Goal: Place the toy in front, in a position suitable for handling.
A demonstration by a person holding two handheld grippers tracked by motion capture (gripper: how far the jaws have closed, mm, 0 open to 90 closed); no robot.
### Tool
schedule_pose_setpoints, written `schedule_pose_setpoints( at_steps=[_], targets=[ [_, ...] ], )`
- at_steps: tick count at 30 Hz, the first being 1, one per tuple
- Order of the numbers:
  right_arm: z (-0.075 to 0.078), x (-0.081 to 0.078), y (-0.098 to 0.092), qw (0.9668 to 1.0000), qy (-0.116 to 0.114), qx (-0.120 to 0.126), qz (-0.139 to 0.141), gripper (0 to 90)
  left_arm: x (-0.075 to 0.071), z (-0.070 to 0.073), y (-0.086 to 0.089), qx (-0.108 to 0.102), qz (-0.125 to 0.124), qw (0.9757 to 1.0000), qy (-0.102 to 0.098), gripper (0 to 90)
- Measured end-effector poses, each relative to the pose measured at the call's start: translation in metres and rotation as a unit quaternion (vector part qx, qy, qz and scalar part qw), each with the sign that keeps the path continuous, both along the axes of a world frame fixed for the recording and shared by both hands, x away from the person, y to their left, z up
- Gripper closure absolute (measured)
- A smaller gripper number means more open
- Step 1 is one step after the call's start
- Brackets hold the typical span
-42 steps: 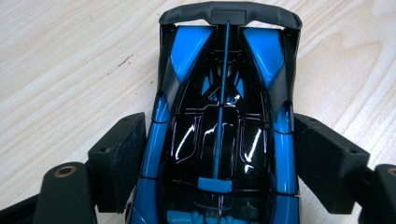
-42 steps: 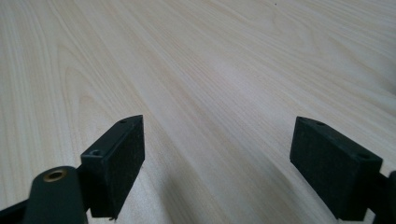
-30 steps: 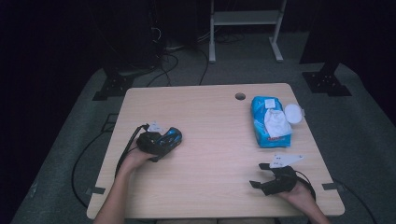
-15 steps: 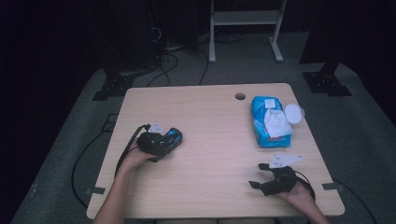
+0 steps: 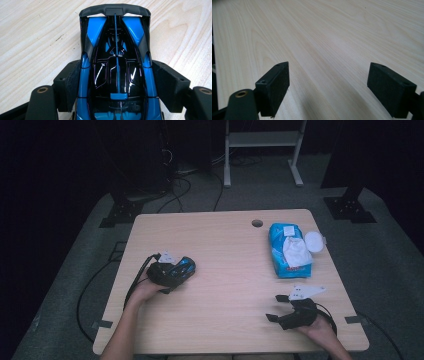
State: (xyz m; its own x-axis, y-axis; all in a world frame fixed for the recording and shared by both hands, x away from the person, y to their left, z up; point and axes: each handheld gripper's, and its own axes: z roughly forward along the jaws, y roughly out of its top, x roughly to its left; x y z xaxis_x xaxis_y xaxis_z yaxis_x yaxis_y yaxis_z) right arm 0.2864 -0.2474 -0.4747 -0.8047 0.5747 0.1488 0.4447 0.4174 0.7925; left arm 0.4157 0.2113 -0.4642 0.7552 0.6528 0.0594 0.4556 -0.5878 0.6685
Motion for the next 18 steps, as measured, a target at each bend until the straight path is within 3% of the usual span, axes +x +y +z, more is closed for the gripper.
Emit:
schedule_pose_setpoints(
  at_steps=[14,18],
  targets=[
    [0.001,-0.001,0.001,1.0,-0.002,0.004,0.001,17.2,-0.003,0.01,0.004,-0.024,0.013,0.9995,-0.014,27.4],
    [0.002,0.0,0.0,1.0,-0.004,0.004,0.0,17.2,-0.006,0.02,0.002,-0.033,0.008,0.9991,-0.026,27.3]
  ],
)
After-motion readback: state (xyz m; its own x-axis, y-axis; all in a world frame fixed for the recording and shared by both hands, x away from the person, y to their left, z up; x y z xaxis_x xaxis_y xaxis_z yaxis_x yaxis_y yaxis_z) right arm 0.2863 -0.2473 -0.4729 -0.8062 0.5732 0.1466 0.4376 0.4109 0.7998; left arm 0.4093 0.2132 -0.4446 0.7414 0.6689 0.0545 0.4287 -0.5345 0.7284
